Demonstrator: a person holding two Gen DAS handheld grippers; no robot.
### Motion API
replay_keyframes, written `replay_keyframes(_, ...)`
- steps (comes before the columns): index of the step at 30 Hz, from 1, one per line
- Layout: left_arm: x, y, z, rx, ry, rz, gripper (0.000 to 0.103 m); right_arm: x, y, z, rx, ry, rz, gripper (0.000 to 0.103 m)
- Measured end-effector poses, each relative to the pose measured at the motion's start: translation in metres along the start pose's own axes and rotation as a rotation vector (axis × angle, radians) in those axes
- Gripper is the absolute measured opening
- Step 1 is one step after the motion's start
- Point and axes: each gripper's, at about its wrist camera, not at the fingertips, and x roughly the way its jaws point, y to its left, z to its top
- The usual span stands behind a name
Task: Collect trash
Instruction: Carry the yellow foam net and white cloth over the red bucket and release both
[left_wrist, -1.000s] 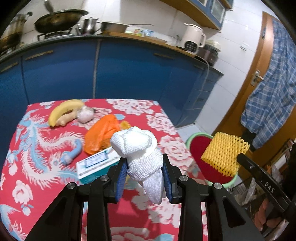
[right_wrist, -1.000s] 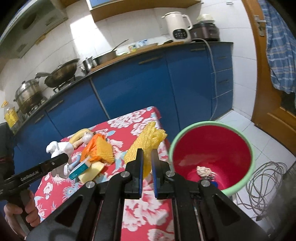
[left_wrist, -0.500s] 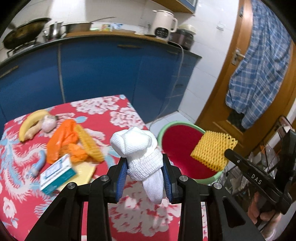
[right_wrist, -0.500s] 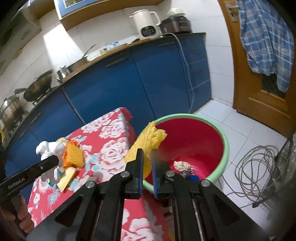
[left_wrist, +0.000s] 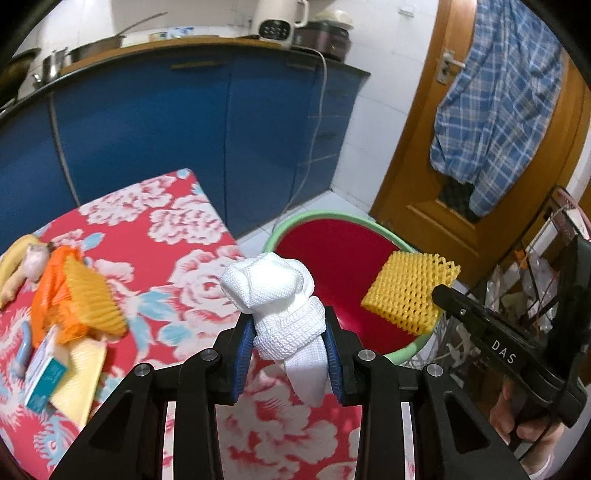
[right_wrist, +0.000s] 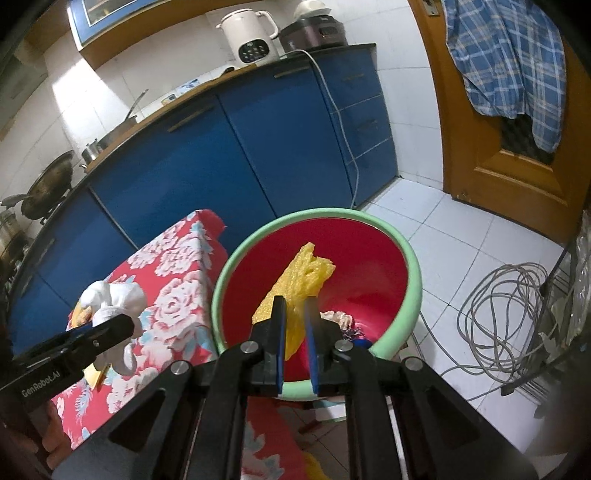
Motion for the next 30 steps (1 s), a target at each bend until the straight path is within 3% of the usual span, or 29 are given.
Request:
replay_keyframes(8, 0.032, -0.024, 0.005, 0.055, 0.049, -0.017, 0.037, 0.005, -0.019, 0.0, 0.026, 0.0, -0.02, 0.016)
replay_keyframes(14, 0.048, -0.037, 0.008, 0.087, 0.075, -0.007, 0.043, 0.006, -0.027, 0.0, 0.037, 0.0, -0.022, 0.023)
replay_keyframes(17, 0.051, -0.039, 0.01, 0.085, 0.075, -0.006, 0.055, 0.005, -0.029, 0.0, 0.047, -0.003, -0.028, 0.031)
replay_keyframes(30, 0.045, -0.018, 0.015, 0.012, 0.05, 0.012, 0.055, -0.004, -0.023, 0.004, 0.023, -0.022, -0.027, 0.036)
